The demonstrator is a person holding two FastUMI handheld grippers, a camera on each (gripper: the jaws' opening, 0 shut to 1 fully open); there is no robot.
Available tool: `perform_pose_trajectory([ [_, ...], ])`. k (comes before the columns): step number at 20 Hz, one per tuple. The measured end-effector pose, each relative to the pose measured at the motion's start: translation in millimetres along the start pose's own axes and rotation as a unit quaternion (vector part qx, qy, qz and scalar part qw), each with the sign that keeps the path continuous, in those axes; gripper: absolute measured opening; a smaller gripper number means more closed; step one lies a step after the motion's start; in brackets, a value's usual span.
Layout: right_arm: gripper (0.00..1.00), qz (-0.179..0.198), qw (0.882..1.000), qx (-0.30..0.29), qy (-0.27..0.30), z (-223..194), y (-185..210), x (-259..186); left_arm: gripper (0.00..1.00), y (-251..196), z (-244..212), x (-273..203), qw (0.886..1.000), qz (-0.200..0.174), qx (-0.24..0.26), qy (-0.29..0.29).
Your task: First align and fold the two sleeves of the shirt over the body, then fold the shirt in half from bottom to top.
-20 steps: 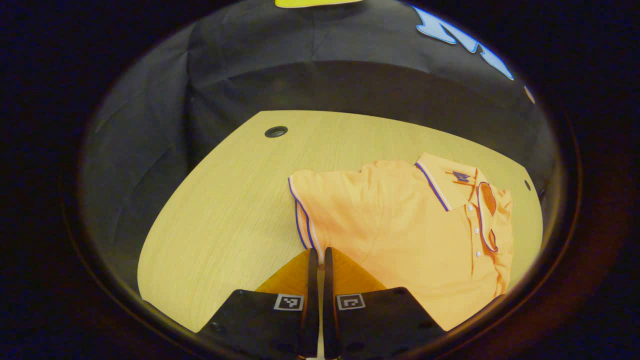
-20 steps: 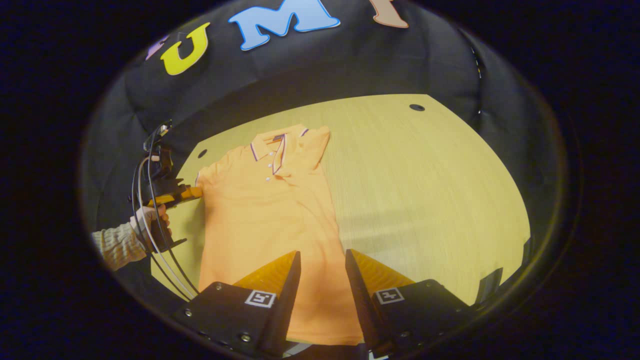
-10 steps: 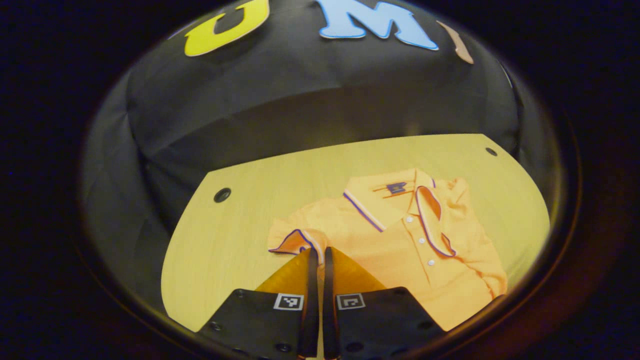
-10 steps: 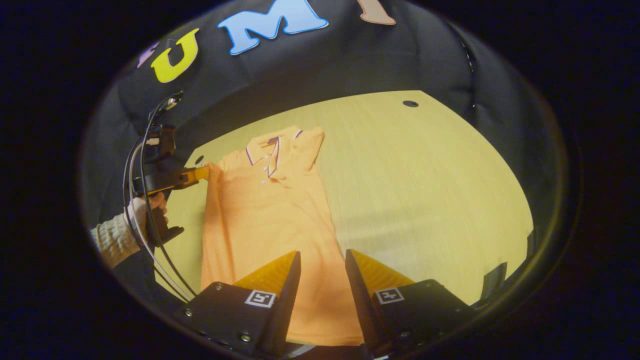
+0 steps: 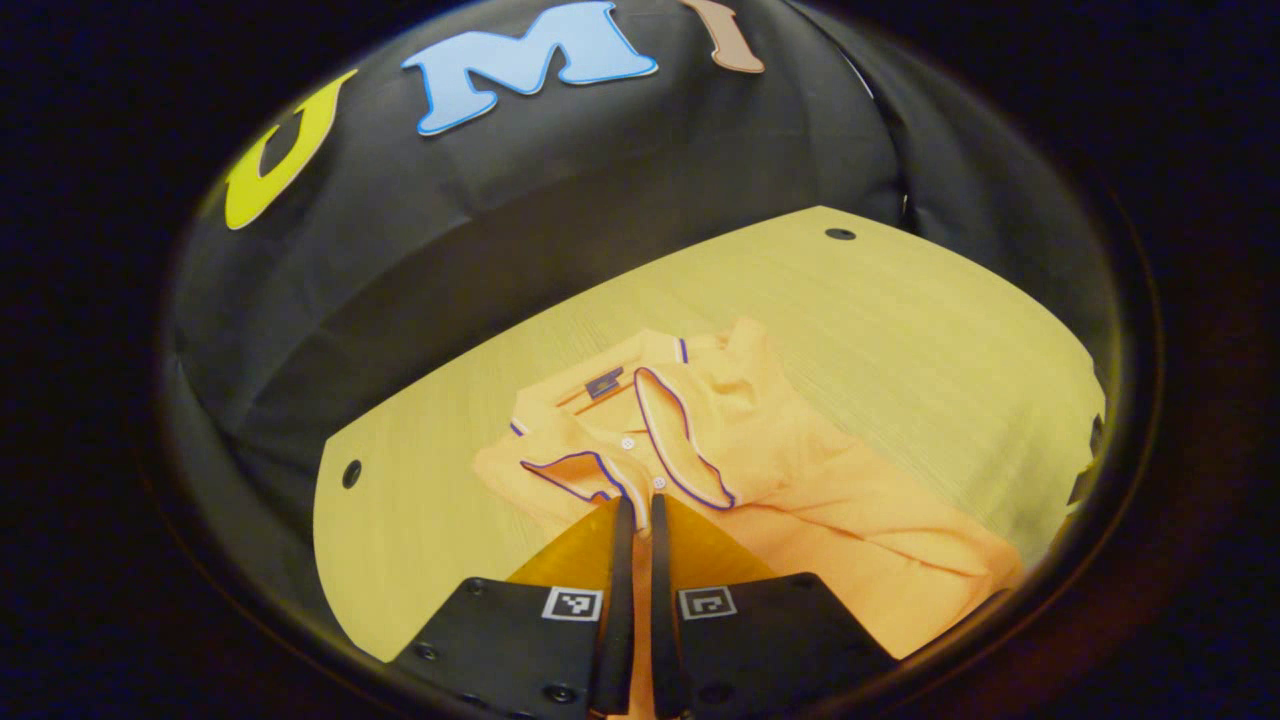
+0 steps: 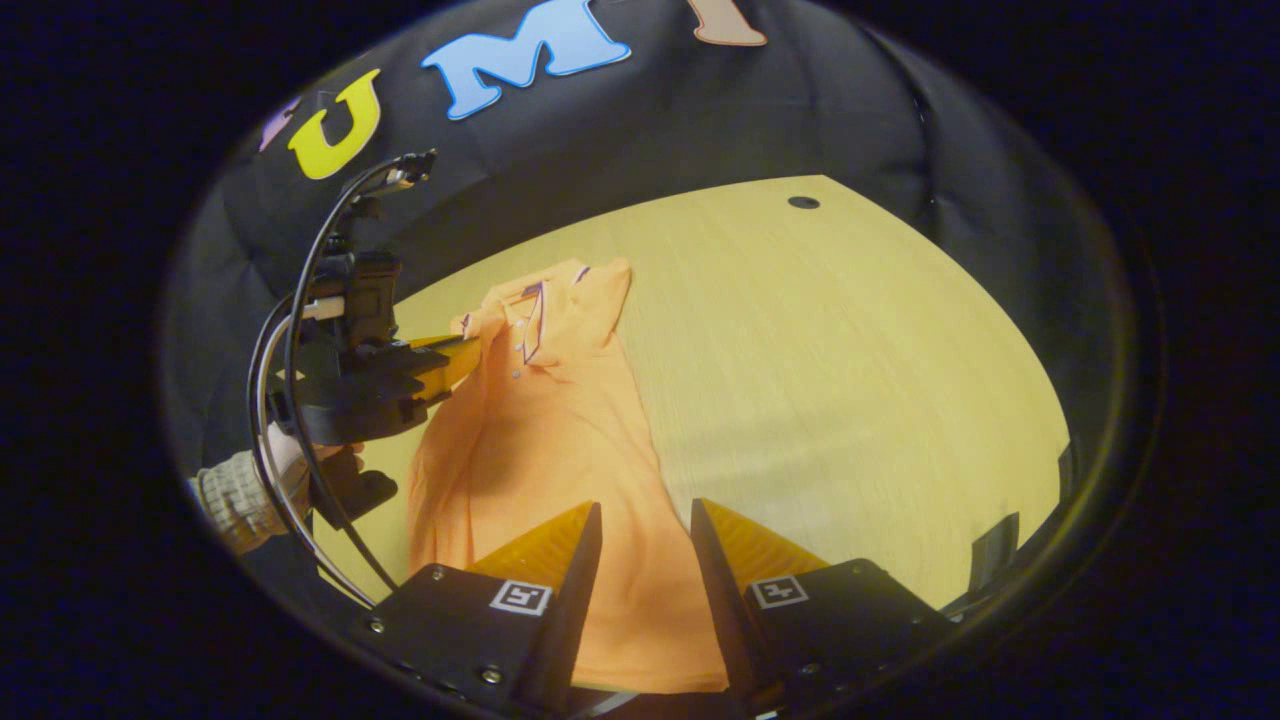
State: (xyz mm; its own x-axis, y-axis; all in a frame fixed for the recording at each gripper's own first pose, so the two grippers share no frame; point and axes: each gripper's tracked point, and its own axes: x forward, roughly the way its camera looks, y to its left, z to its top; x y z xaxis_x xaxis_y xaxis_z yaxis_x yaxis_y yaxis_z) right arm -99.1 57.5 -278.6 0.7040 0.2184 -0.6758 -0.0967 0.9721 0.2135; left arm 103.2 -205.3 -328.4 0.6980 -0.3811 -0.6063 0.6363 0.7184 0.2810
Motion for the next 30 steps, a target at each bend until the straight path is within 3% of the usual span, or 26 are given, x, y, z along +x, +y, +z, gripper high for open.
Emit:
perform_pose_trajectory([
  [1,0.58,-0.001,1.000,0.002,0.000,-0.2,-0.4,0.3,0.15,-6.9,-1.2,-0.2,1.000,-0.011,-0.005,0.003],
  [2,0.58,-0.002,1.000,0.004,-0.001,-0.6,-0.7,0.5,0.34,-11.1,-2.9,-0.8,1.000,-0.019,-0.007,0.005],
  [4,0.58,-0.003,1.000,0.009,-0.001,-1.2,-1.8,0.7,0.35,-11.4,-1.4,-3.0,1.000,-0.021,-0.009,0.005],
  [5,0.58,-0.003,1.000,0.010,-0.002,-1.1,-2.5,0.8,0.43,-13.9,-1.7,-4.5,1.000,-0.023,-0.013,0.004],
  [6,0.58,-0.003,1.000,0.011,-0.001,-1.5,-2.5,1.0,0.60,-15.4,-2.5,-6.8,1.000,-0.023,-0.015,0.005],
  [11,0.58,0.002,1.000,0.006,0.002,-3.6,-1.9,1.7,0.90,-8.1,-16.6,-23.4,0.998,-0.012,-0.059,0.019],
  [13,0.58,0.002,1.000,0.005,0.006,-4.6,-1.6,1.9,0.88,-8.3,-24.6,-34.9,0.996,-0.013,-0.080,0.029],
  [16,0.58,-0.005,1.000,0.004,0.016,-6.6,-3.2,2.4,1.00,-0.5,-40.5,-52.9,0.993,-0.007,-0.108,0.045],
  [21,0.58,-0.024,0.998,0.005,0.053,-18.4,-8.7,3.0,1.00,8.0,-85.9,-87.1,0.980,0.005,-0.178,0.084],
  [23,0.58,-0.030,0.996,0.000,0.081,-28.8,-11.5,8.2,0.92,6.3,-114.4,-100.2,0.975,0.005,-0.194,0.106],
  [30,0.58,-0.019,0.978,-0.045,0.200,-84.8,-13.6,11.6,1.00,-8.7,-193.9,-148.0,0.955,0.006,-0.225,0.192],
])
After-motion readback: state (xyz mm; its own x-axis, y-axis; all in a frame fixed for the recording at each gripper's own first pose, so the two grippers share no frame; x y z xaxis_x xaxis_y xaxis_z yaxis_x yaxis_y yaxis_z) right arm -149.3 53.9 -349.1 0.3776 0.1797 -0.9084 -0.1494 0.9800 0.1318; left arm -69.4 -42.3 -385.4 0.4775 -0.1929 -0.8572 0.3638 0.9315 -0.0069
